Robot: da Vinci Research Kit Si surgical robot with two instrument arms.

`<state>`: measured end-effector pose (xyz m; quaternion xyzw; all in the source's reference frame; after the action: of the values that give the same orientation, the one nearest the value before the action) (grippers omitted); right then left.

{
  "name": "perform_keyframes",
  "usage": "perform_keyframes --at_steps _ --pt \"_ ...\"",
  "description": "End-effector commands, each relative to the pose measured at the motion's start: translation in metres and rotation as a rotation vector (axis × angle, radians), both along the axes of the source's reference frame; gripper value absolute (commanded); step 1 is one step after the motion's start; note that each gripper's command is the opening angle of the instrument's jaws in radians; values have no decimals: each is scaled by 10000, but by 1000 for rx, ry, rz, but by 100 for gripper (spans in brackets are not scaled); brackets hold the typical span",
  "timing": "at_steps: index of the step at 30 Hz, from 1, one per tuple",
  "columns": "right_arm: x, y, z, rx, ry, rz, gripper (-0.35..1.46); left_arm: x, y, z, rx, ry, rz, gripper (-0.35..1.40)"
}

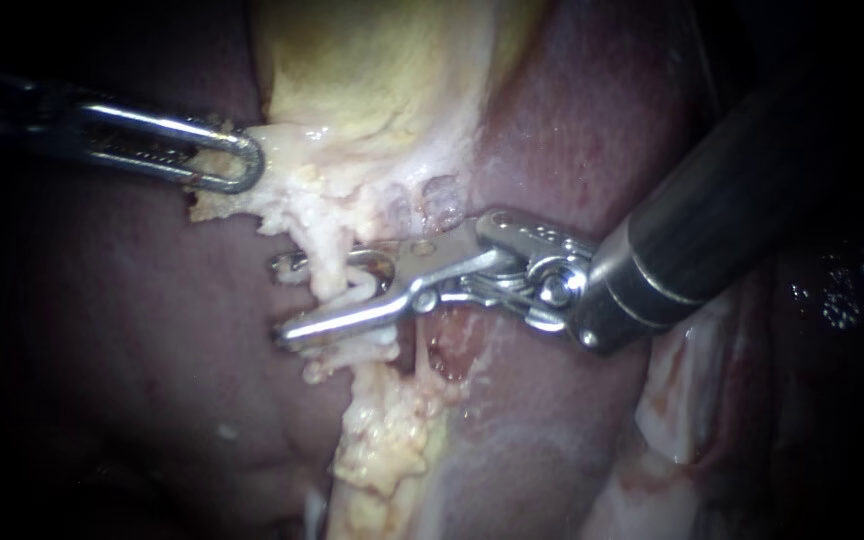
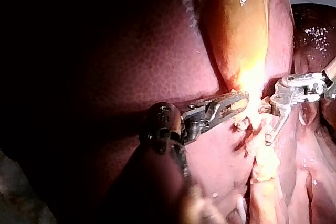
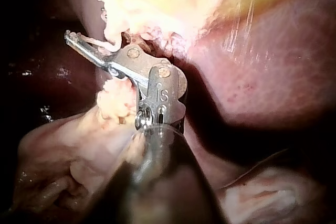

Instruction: Clipping third clip left tube

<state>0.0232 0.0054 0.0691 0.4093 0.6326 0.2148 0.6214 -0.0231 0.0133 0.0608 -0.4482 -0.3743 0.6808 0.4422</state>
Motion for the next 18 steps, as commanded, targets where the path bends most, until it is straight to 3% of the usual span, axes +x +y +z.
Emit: perform_keyframes --at_steps 1,10,18 --pt "-2 1 -4 2 -1 0 47 0 0 0 -1 1 0 -35" --pt "-12 8 -53 36 2 1 43 1 0 0 -1 0 0 -35" --pt "-12 6 -64 84 -16 13 34 1 -1 0 -1 0 0 -35"
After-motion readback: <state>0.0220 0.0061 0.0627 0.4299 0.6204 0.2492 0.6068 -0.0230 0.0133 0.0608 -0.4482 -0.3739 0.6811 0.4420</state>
